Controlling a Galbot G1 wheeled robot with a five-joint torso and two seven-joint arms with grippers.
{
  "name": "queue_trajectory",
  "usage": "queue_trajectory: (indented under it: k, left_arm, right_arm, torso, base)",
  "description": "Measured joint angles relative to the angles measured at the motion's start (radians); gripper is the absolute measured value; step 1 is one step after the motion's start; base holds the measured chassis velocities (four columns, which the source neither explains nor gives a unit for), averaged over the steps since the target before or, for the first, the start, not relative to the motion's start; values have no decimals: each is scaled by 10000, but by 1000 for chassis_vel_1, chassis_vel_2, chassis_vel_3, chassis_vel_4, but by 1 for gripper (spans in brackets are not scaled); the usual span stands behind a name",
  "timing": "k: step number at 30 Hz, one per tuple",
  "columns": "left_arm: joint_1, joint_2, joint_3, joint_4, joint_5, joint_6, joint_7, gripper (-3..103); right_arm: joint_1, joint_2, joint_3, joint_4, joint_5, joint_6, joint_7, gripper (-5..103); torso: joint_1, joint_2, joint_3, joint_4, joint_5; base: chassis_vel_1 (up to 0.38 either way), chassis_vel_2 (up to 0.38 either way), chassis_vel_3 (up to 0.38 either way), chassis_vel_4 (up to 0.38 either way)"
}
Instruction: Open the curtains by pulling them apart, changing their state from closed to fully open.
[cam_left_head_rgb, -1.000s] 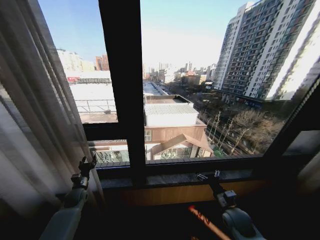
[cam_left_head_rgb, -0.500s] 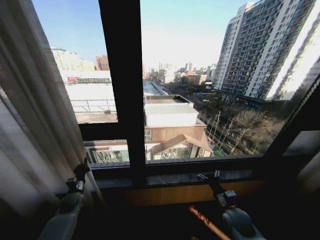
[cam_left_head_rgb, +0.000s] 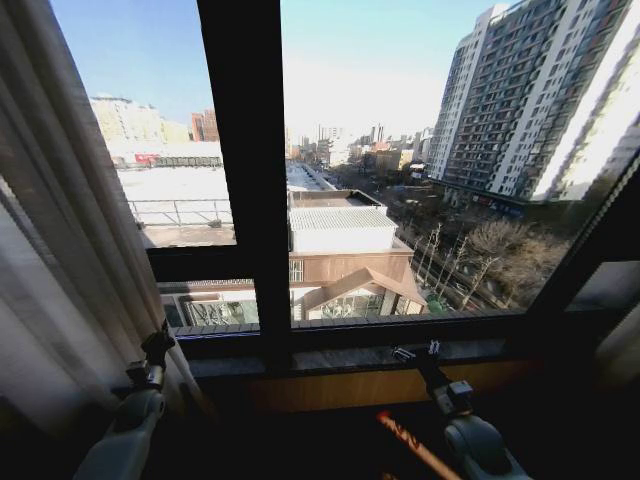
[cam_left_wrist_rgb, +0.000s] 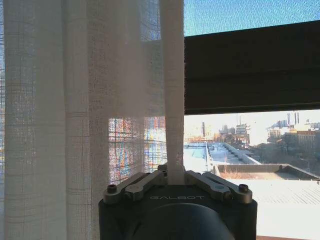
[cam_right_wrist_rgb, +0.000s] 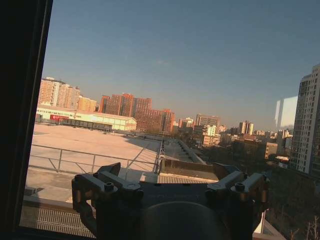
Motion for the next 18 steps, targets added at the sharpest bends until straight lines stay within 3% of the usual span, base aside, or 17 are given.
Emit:
queue_trajectory:
  k: [10, 18]
  left_arm:
    - [106, 23, -43, -5, -33, -64, -10, 0]
    - [107, 70, -63, 150, -33, -136, -12, 0]
  right_arm:
    - [0, -1, 1, 0, 0, 0, 0, 100]
    - [0, -1, 1, 0, 0, 0, 0, 100]
  torso:
    - [0, 0, 0, 0, 0]
    - [-1, 0, 0, 0, -2]
  base:
    - [40, 14, -23, -11]
    - [235, 127, -218, -122]
